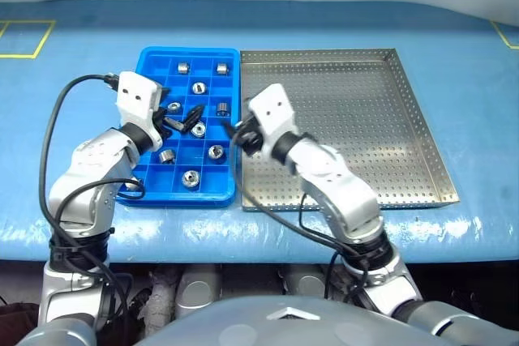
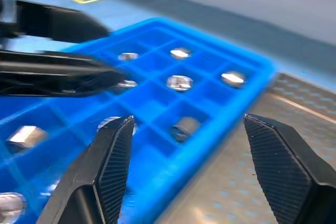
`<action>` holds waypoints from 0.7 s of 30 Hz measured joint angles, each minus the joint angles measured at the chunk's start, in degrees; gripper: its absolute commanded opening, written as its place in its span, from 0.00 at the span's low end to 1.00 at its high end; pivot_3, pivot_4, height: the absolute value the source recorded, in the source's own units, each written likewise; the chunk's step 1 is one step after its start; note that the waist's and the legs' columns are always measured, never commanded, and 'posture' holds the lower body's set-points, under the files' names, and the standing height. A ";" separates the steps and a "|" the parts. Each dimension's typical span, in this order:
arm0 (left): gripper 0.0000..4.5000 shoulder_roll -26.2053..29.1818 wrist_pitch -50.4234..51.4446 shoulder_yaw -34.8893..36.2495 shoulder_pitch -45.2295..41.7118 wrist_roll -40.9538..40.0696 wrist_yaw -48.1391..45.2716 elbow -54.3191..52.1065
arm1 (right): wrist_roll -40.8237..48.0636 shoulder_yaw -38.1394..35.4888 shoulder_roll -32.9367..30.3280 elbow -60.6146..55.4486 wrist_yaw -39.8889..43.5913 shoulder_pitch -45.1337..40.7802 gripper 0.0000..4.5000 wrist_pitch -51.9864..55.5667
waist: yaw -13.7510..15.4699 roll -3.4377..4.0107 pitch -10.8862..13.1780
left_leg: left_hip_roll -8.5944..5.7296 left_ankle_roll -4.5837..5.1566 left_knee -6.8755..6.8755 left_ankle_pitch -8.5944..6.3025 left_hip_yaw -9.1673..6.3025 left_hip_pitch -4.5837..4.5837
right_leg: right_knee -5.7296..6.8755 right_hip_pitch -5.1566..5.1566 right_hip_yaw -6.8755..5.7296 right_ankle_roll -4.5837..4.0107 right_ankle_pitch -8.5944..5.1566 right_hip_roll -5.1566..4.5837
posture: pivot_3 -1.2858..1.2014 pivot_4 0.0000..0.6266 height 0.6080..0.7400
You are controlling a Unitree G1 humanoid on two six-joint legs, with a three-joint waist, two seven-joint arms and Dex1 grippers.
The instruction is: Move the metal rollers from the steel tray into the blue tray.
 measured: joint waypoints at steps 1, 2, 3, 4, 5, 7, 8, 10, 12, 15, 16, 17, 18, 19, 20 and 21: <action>1.00 -0.01 -1.16 -0.46 -0.17 0.07 -0.90 0.41 | -0.02 -3.58 -3.17 -0.32 0.36 1.92 0.78 0.43 | 0.04 0.00 0.00 | -0.02 0.01 0.00 0.00 0.01 0.00 | -0.03 0.02 0.01 0.00 0.00 -0.01 | 0.50 0.24 1.00; 1.00 0.04 -2.00 -0.81 -0.18 0.25 -1.53 0.81 | -0.15 -6.31 -5.78 -0.26 0.77 3.76 0.78 0.74 | 0.01 0.02 0.00 | -0.03 0.01 -0.01 -0.01 0.01 0.00 | -0.05 0.03 0.02 -0.01 0.00 -0.01 | 0.49 0.24 1.00; 1.00 0.10 -2.99 -1.46 -0.18 0.66 -2.08 1.50 | 0.13 -9.19 -7.69 -0.21 1.47 5.68 0.78 0.72 | -0.16 0.03 0.01 | -0.02 0.03 -0.02 -0.01 0.02 0.00 | -0.05 0.02 0.03 -0.01 -0.01 0.00 | 0.49 0.24 1.00; 1.00 0.11 -3.93 -2.19 -0.17 1.12 -2.70 2.21 | 0.80 -11.69 -9.03 -0.16 2.43 7.30 0.78 0.33 | -0.34 0.03 0.00 | 0.00 0.04 -0.04 -0.02 0.02 0.01 | -0.04 0.02 0.02 -0.03 -0.02 0.02 | 0.48 0.24 1.00; 1.00 -0.03 -4.96 -3.09 -0.19 1.22 -3.28 3.05 | 1.94 -14.11 -9.45 0.18 3.53 8.91 0.78 -0.43 | -0.78 0.04 0.00 | 0.05 0.06 -0.04 -0.03 0.02 0.03 | -0.03 0.02 0.02 -0.04 -0.03 0.07 | 0.48 0.24 1.00; 1.00 -0.47 -6.95 -4.92 -0.24 2.28 -4.05 4.37 | 3.74 -16.89 -10.40 1.07 5.76 11.37 0.78 -1.34 | -1.86 0.08 0.02 | 0.10 0.08 -0.03 -0.04 0.08 0.05 | 0.03 0.00 0.07 -0.04 -0.04 0.10 | 0.48 0.24 1.00; 1.00 -0.50 -7.72 -5.33 -0.25 2.51 -4.33 4.64 | 4.51 -17.53 -10.97 1.23 6.67 12.16 0.78 -1.67 | -2.24 0.08 0.02 | 0.11 0.08 -0.02 -0.04 0.11 0.07 | 0.06 0.00 0.10 -0.01 -0.05 0.11 | 0.48 0.24 1.00; 1.00 -0.53 -8.26 -5.35 -0.35 2.24 -5.48 5.06 | 6.55 -18.86 -10.81 1.11 8.18 12.73 0.78 -2.05 | -2.89 0.09 0.02 | 0.13 0.09 0.00 -0.04 0.18 0.14 | 0.11 0.01 0.14 0.15 -0.15 0.12 | 0.48 0.24 1.00; 1.00 -0.15 -8.26 -6.15 -0.35 2.23 -7.31 5.06 | 9.36 -19.59 -10.73 0.27 10.12 13.04 0.78 -2.13 | -3.13 0.10 0.01 | 0.13 0.09 0.04 -0.04 0.18 0.16 | 0.13 0.04 0.15 0.21 -0.18 0.14 | 0.48 0.24 1.00; 1.00 2.39 -8.20 -9.32 0.06 3.40 -9.82 5.04 | 12.48 -19.56 -10.74 -0.94 12.45 13.46 0.78 -2.20 | -3.26 0.10 0.01 | 0.11 0.09 0.08 -0.04 0.19 0.18 | 0.12 0.09 0.21 0.24 -0.19 0.14 | 0.47 0.24 1.00; 1.00 2.64 -8.17 -9.56 0.36 3.53 -10.16 5.04 | 12.77 -19.55 -10.82 -1.16 12.56 13.62 0.78 -2.20 | -3.26 0.10 0.01 | 0.10 0.09 0.08 -0.04 0.19 0.17 | 0.10 0.10 0.23 0.25 -0.19 0.14 | 0.47 0.24 1.00; 1.00 2.64 -8.17 -9.56 0.59 3.54 -10.24 5.05 | 12.83 -19.48 -11.20 -1.25 12.60 13.71 0.78 -2.20 | -3.23 0.10 0.01 | 0.09 0.09 0.09 -0.04 0.21 0.16 | 0.09 0.09 0.25 0.25 -0.19 0.13 | 0.47 0.24 1.00; 1.00 2.64 -8.16 -9.45 0.68 3.52 -10.19 5.05 | 12.82 -19.47 -11.65 -1.26 12.55 13.71 0.78 -2.20 | -3.19 0.09 0.01 | 0.08 0.09 0.09 -0.04 0.20 0.15 | 0.08 0.09 0.25 0.26 -0.18 0.13 | 0.47 0.24 1.00; 1.00 2.64 -8.16 -9.16 0.69 3.52 -10.10 5.05 | 12.80 -19.48 -11.81 -1.26 12.45 13.71 0.78 -2.20 | -3.16 0.09 0.01 | 0.08 0.09 0.09 -0.04 0.20 0.15 | 0.07 0.10 0.25 0.26 -0.18 0.13 | 0.47 0.24 1.00; 1.00 2.64 -8.16 -8.86 0.68 3.53 -10.05 5.05 | 12.81 -19.45 -11.82 -1.26 12.40 13.71 0.78 -2.20 | -3.15 0.10 0.01 | 0.08 0.09 0.08 -0.04 0.20 0.15 | 0.08 0.09 0.25 0.26 -0.18 0.13 | 0.47 0.24 1.00; 1.00 2.65 -8.16 -8.77 0.68 3.53 -10.07 5.05 | 12.84 -19.43 -11.81 -1.26 12.37 13.72 0.78 -2.20 | -3.16 0.10 0.01 | 0.09 0.09 0.07 -0.04 0.20 0.15 | 0.08 0.09 0.25 0.26 -0.18 0.13 | 0.47 0.24 1.00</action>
